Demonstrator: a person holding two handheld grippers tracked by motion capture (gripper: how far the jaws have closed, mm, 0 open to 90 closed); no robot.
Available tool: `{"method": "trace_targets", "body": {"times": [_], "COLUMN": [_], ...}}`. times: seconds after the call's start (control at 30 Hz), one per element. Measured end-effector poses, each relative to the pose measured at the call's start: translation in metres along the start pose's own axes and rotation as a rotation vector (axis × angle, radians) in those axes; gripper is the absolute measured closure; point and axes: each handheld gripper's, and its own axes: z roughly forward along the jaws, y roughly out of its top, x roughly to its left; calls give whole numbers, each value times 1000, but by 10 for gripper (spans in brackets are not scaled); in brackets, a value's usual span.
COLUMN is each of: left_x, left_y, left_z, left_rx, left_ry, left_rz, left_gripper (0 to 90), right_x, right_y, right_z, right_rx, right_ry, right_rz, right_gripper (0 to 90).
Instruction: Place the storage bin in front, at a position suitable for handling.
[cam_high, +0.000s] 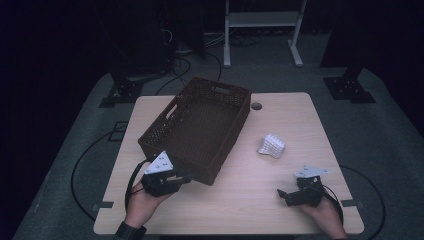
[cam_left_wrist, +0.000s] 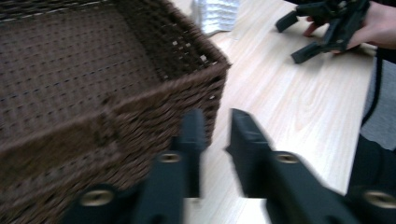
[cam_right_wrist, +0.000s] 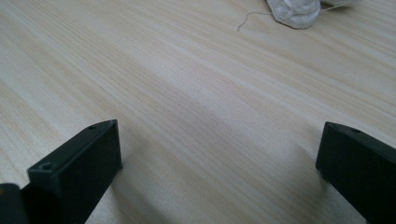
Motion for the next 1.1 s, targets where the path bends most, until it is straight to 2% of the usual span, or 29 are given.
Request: {"method": "trace_targets", "body": {"times": [0.03,0.07,0.47,0.57,0.7,0.77,0.9,0.97,1.1], "left_x": [-2,-2,-16,-19,-21,-21,-18,-15,-13], "left_y": [3,3,29,33,35,35,32,30,28], "left_z": [3,3,34,50,61,67,67,66,63], "left_rx": [-1,-1,-7,1,13,33,38,26,26], "left_ry": [-17,-17,-67,-83,-79,-58,-31,-48,-39], "left_rz": [7,7,27,29,35,41,26,15,13], "left_gripper": [893,900,900,900,900,900,900,900,900], "right_x": [0,0,0,0,0,0,0,0,0], "right_y": [0,0,0,0,0,0,0,0,0], "right_z": [0,0,0,0,0,0,0,0,0], "right_rx": [0,0,0,0,0,0,0,0,0], "right_ry": [0,0,0,0,0,0,0,0,0], "right_rz": [0,0,-1,0,-1,-1,-1,-1,1], "right_gripper": [0,0,0,0,0,0,0,0,0]}}
